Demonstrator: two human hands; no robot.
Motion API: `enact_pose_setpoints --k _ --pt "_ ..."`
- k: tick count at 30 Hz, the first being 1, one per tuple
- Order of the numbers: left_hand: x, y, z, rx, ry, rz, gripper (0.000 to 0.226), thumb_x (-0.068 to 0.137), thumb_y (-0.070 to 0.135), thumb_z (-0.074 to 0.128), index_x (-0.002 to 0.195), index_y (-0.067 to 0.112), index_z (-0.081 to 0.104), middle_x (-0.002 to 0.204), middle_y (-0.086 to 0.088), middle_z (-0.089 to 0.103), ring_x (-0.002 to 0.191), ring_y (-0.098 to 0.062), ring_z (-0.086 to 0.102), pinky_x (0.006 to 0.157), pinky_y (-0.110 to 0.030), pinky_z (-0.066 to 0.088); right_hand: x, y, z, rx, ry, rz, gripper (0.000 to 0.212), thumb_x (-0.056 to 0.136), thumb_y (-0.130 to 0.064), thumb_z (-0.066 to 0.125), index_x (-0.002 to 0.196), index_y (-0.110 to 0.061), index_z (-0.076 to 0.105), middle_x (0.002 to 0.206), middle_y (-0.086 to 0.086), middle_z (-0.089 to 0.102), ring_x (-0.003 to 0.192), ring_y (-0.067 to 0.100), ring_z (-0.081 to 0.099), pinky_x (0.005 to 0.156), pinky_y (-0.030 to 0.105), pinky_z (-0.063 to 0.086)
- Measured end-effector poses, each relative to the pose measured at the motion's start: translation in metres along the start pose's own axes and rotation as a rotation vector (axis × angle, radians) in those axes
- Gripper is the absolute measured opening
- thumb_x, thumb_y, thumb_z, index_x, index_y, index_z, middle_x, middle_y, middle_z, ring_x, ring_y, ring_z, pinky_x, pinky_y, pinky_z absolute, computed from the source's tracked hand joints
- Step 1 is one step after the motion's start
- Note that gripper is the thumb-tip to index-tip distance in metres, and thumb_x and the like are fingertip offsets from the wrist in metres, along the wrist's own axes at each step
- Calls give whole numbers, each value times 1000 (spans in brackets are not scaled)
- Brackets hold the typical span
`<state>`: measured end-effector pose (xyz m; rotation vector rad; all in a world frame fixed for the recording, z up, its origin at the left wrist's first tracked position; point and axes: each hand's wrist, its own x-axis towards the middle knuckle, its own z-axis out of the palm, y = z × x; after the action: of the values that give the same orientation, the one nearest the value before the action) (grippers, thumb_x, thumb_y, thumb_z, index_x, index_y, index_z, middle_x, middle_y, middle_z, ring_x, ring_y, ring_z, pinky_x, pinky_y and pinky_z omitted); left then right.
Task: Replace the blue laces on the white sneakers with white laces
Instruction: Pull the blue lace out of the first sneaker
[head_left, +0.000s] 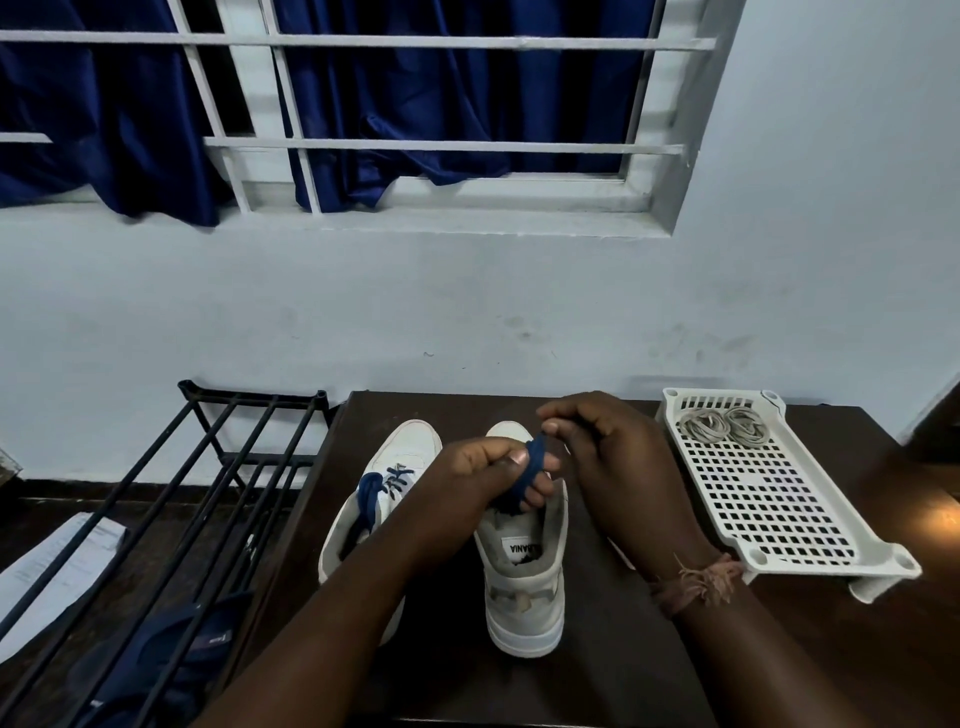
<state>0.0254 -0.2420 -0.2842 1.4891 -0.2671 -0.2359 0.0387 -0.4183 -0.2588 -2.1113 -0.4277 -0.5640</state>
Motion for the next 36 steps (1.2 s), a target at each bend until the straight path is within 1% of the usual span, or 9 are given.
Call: enact_pose_setpoints --k 5,10,17,22,24,27,31,33,36 --pt "-1 7 -2 -374 -31 19 35 97 20 54 118 -5 68 95 -15 68 83 -18 64 80 -27 55 -6 5 11 40 -111 73 21 92 -2 62 89 -18 75 84 -12 71 84 2 64 77 19 48" --pt "6 9 -4 -558 144 29 34 101 12 46 125 -6 62 105 -15 72 88 -16 70 79 -25 59 -17 6 35 -75 -163 27 18 87 -5 57 71 -12 62 67 -2 59 65 12 53 62 39 46" --pt "7 10 -6 -560 203 -31 30 99 15 46 107 -4 69 80 -8 64 70 -13 61 65 -22 55 -21 7 41 -105 -177 73 15 87 -10 59 81 -19 69 74 -4 65 70 12 58 67 39 49" --pt "5 6 -8 -416 183 -120 31 104 13 43 103 -4 69 78 -6 62 66 -12 56 64 -21 51 -12 2 26 -38 110 95 23 96 -11 59 113 -20 71 102 -8 69 88 7 63 83 26 50" --pt "4 8 -7 -363 142 -146 30 103 13 44 99 -2 70 78 -7 60 65 -12 55 63 -21 49 -7 3 21 3 78 68 32 97 -9 59 125 -21 67 110 -7 68 92 5 62 88 20 46" --pt "2 10 -4 -326 69 -145 27 99 14 48 95 -1 70 76 -9 56 65 -13 51 62 -22 46 -7 4 21 71 -6 81 35 95 -4 61 123 -23 70 110 -11 70 99 0 63 90 14 46" --pt "-1 12 0 -406 -5 -111 23 94 13 52 92 -1 69 75 -11 55 64 -15 51 62 -22 47 -10 6 24 257 -37 241 28 92 4 59 97 -17 77 87 -8 75 79 3 70 73 16 51" --pt "-3 16 1 -463 -13 -98 22 94 11 51 90 -1 69 75 -12 52 64 -16 50 61 -23 48 -12 2 28 427 -68 397 21 93 2 59 92 -12 74 78 2 75 64 10 69 60 22 52" --pt "-3 19 1 -523 19 -101 26 93 11 46 88 0 69 74 -11 53 63 -15 50 60 -25 51 -15 -5 33 608 -135 484 12 95 -1 59 93 -4 70 75 14 74 62 19 68 54 28 52"
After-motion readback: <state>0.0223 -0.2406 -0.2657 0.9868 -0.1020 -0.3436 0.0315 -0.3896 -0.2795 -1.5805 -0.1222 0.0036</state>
